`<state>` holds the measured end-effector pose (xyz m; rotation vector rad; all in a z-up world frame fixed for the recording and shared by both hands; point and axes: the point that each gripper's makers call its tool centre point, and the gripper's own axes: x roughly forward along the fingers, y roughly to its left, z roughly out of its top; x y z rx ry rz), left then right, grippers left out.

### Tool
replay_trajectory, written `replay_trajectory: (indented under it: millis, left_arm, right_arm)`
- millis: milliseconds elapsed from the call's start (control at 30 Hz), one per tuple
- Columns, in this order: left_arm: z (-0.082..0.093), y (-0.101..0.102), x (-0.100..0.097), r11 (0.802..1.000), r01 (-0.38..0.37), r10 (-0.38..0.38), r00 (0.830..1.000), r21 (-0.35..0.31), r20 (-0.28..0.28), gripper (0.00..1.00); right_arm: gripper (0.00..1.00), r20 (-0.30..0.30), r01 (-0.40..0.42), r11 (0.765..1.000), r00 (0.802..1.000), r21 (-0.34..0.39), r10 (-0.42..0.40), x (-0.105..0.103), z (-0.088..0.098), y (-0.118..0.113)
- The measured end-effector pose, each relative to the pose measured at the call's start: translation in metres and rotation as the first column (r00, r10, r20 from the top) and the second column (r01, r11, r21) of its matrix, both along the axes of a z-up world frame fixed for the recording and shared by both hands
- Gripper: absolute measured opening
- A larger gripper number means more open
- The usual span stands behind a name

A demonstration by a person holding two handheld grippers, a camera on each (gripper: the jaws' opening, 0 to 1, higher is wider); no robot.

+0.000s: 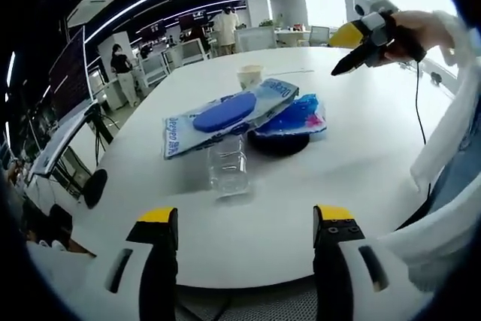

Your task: Arrange the tabletop items into an orderly group along one side of the table until the central work area is clear of visible clutter.

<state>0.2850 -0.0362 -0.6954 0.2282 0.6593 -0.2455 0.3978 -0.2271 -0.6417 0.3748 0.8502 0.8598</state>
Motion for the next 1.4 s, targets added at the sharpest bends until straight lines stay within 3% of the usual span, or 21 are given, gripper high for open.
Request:
replay_trajectory:
  millis: [400,567,767,867,967,1033,1100,1300,1400]
  left_arm:
    - [0.006,0.016,0.007,0.997,-0.079,0.079,0.997,-0.003,0.006,0.79]
    - [0.014,0.018,0.014,0.992,-0.114,0.115,0.993,-0.047,0.021,0.8]
    - [0.023,0.028,0.042,0.97,-0.183,0.19,0.981,-0.16,0.029,0.8]
    - [0.023,0.037,0.054,0.965,-0.198,0.205,0.979,-0.173,0.024,0.79]
    - [0.03,0.043,0.066,0.908,-0.275,0.291,0.957,-0.318,0.006,0.77]
    - [0.031,0.055,0.074,0.87,-0.324,0.347,0.938,-0.372,-0.004,0.79]
    - [0.028,0.063,0.077,0.847,-0.356,0.375,0.927,-0.396,-0.03,0.79]
    - [0.028,0.073,0.09,0.831,-0.368,0.384,0.922,-0.418,-0.048,0.75]
    - [0.027,0.072,0.098,0.798,-0.377,0.389,0.918,-0.471,-0.076,0.72]
  right_arm:
    - [0.63,-0.041,0.014,1.0,0.999,0.009,-0.014,-0.011,-0.008,-0.009]
    - [0.63,-0.049,0.019,1.0,0.999,0.022,-0.018,-0.009,-0.005,-0.013]
    - [0.6,-0.063,0.028,0.999,0.998,0.038,-0.026,-0.009,-0.006,-0.01]
    - [0.6,-0.077,0.028,0.998,0.997,0.048,-0.024,-0.012,-0.007,-0.007]
    - [0.59,-0.09,0.028,0.998,0.996,0.052,-0.024,-0.013,-0.01,-0.005]
    - [0.59,-0.096,0.033,0.998,0.995,0.054,-0.028,-0.013,-0.01,-0.005]
    - [0.58,-0.103,0.043,0.997,0.994,0.06,-0.037,-0.012,-0.01,-0.005]
    - [0.56,-0.124,0.073,0.993,0.99,0.089,-0.061,-0.009,-0.009,-0.001]
    - [0.55,-0.126,0.069,0.994,0.99,0.085,-0.058,-0.008,-0.012,0.002]
